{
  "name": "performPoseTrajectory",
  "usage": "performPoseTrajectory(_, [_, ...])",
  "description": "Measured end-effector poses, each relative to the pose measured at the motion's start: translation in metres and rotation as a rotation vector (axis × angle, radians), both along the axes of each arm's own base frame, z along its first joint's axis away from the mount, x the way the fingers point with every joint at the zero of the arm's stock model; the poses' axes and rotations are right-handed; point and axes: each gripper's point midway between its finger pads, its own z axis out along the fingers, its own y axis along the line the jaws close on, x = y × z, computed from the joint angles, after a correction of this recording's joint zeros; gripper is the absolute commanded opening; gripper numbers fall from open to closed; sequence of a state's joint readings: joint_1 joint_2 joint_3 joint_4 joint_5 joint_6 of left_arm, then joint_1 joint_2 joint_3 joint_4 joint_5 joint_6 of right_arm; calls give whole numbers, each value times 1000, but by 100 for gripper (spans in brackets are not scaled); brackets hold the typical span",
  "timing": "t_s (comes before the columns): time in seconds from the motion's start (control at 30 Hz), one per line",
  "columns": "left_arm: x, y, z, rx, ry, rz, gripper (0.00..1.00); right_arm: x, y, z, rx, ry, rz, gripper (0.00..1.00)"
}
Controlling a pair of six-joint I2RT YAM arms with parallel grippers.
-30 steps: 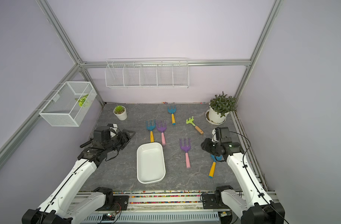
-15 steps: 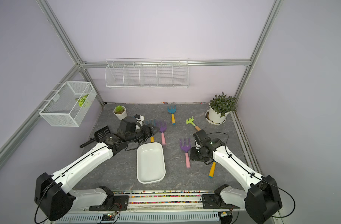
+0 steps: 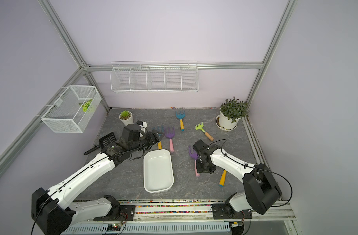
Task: Put the rake into the storage box
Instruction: Pick up the rake at the center of the board.
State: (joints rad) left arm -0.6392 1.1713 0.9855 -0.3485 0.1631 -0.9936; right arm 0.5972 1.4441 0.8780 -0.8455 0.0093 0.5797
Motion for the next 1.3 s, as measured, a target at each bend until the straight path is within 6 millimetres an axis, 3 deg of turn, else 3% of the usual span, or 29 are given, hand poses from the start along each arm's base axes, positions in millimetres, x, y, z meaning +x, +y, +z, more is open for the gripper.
performPoseTrajectory(0.23, [-11,28,-10,19,-4,98,82,7,12,7,13,-22,38,48])
performPoseTrajectory(0.47, [-11,46,1,16,-40,175,83,16,19,6,12,-19,45,47])
performPoseTrajectory(1.3, [-16,60,-21,48,20,227,82,17,27,-25,-34,63,70,40])
